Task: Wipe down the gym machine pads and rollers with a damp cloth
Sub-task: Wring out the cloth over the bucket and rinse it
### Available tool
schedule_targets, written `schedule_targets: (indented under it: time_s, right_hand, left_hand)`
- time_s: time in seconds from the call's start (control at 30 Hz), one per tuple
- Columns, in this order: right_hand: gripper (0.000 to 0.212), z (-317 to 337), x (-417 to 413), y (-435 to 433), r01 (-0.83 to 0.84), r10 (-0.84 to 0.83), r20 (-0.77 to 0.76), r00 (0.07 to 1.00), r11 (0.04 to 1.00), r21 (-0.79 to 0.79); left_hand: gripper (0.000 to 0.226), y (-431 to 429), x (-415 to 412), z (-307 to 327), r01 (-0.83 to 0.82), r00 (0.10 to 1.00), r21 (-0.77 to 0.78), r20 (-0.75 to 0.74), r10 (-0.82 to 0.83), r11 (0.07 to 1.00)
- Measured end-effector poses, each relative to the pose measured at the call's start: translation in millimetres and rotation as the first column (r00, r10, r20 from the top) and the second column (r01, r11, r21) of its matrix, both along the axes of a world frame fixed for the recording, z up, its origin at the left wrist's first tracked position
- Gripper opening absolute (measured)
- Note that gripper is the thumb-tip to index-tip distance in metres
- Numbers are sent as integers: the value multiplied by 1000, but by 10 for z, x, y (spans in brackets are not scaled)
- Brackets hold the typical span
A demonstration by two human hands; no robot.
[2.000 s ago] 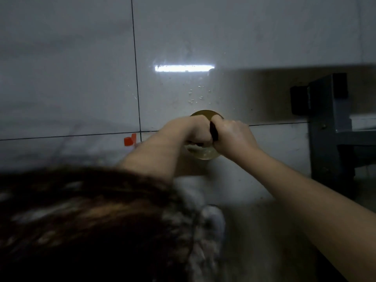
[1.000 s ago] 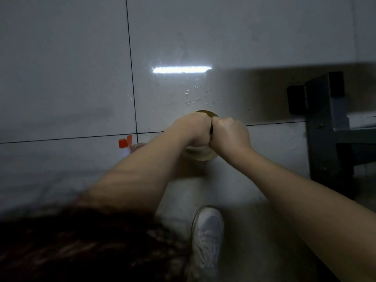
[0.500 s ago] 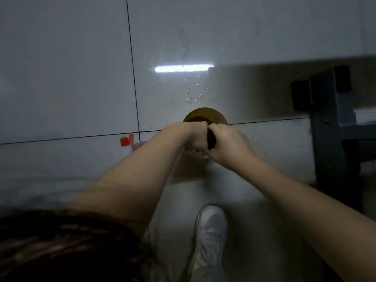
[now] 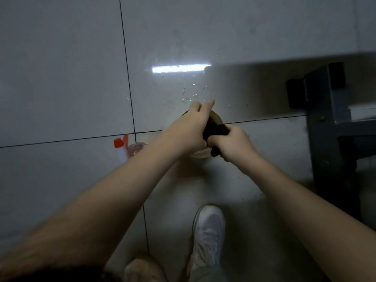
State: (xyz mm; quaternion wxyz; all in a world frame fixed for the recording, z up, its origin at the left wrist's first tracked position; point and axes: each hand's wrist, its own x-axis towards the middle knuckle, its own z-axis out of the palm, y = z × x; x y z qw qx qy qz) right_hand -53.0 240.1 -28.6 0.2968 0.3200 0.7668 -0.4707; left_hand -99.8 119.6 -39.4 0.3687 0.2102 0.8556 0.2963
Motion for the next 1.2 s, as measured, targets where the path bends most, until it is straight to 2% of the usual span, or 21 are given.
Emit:
schedule_targets:
  time_s: [0.07, 0.1, 0.17, 0.23, 0.3, 0.37, 0.47, 0.57, 0.7, 0.83, 0.97, 1.03, 1.13, 1.2]
  right_hand:
    - [11, 17, -46, 15, 213, -204, 100, 974, 973, -90]
    - [13, 30, -62, 23, 301, -275, 160, 948, 937, -177]
    - [20, 76, -45, 16, 396, -294, 302, 907, 841, -369]
    - [30, 142, -2, 9, 443, -232, 425, 875, 737, -510]
    - [34, 211, 13, 34, 430, -151, 464, 873, 689, -584]
    - [30, 283, -1, 89, 362, -66, 440, 895, 684, -633]
    - [25, 333, -31, 87, 142, 100, 334, 937, 766, -627]
    - [26, 325, -7, 8, -49, 236, 252, 939, 814, -579]
    - [10, 328, 43, -81, -182, 301, 208, 931, 875, -448]
    - [2, 381, 56, -97, -136, 239, 238, 941, 915, -380]
    - [12, 350, 34, -72, -14, 131, 276, 952, 921, -390]
    - [5, 323, 32, -77, -57, 139, 245, 960, 947, -317]
    - [21, 286, 4, -87, -171, 205, 189, 961, 969, -180]
    - [27, 227, -33, -93, -203, 220, 161, 962, 972, -119]
  left_hand:
    - [68, -72, 176, 22, 103, 935, 110, -350, -58, 989]
    - [65, -114, 264, -9, 175, 880, 108, -463, -106, 979]
    - [64, -179, 375, -100, 275, 798, 46, -568, -201, 960]
    - [56, -205, 358, -126, 341, 756, 83, -616, -221, 936]
    - [47, -213, 275, -107, 430, 681, 128, -695, -228, 894]
    - [45, -195, 192, -74, 486, 583, 131, -786, -208, 864]
    - [40, -172, 131, -54, 479, 490, 102, -855, -169, 872]
    - [39, -197, 116, -27, 509, 516, 70, -823, -239, 858]
    - [56, -268, 113, 41, 549, 597, 0, -700, -393, 836]
    - [47, -229, 130, 104, 540, 621, -83, -632, -463, 838]
    - [38, -138, 103, 146, 493, 611, -136, -648, -454, 859]
    - [37, -81, 80, 203, 509, 630, -228, -558, -540, 830]
    - [39, 17, 38, 211, 493, 668, -436, -366, -648, 753]
    - [34, 52, 11, 251, 483, 666, -477, -343, -662, 734]
